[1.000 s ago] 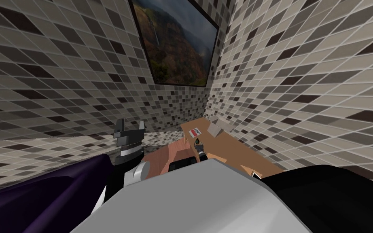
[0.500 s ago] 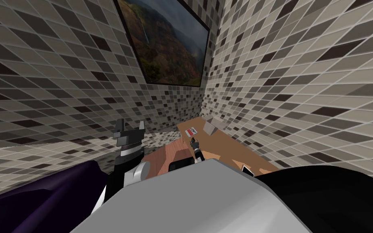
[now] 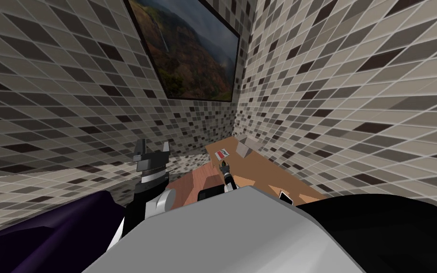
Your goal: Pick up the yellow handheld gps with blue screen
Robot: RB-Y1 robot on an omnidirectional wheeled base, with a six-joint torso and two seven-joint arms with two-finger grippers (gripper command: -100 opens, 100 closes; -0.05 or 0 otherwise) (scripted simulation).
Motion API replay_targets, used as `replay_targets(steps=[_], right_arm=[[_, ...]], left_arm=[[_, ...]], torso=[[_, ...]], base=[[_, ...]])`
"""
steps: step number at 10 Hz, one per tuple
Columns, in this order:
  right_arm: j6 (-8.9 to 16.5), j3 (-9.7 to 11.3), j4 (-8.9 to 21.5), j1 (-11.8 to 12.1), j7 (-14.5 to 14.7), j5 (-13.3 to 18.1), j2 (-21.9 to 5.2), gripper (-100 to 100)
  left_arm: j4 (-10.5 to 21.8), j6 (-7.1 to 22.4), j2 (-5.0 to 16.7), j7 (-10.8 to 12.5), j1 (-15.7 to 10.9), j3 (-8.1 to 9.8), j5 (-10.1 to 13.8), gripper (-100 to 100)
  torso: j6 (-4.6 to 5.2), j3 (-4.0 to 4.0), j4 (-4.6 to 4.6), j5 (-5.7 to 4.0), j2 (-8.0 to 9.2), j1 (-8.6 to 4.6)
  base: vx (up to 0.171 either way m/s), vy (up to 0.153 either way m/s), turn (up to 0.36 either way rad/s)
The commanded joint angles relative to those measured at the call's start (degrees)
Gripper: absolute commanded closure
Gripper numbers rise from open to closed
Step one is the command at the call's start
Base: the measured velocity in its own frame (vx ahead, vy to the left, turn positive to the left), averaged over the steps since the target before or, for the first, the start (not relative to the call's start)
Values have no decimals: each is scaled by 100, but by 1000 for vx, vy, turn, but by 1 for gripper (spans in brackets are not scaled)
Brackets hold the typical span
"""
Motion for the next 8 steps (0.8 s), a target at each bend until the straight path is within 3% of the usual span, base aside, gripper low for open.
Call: replay_targets(steps=[1,5,6,7,8], right_arm=[[0,0,0,0,0,0,0,100],[2,4,-2,-1,6,5,-3,100],[2,4,-2,-1,6,5,-3,0],[-122,179,-123,239,-97,-273,-283,100],[-122,179,-123,239,-97,-273,-283,100]], left_arm=[[0,0,0,0,0,0,0,0],[0,0,0,0,0,0,0,0],[0,0,0,0,0,0,0,0],[0,0,0,0,0,0,0,0],[0,0,-1,0,-1,-1,0,0]], torso=[[0,0,0,0,0,0],[4,-1,-1,-2,-1,-1],[3,-1,0,-2,-1,-2],[3,0,0,-2,-1,-2],[5,-13,-12,-1,-14,14]], base=[[0,0,0],[0,0,0],[0,0,0],[31,81,194],[37,84,58]])
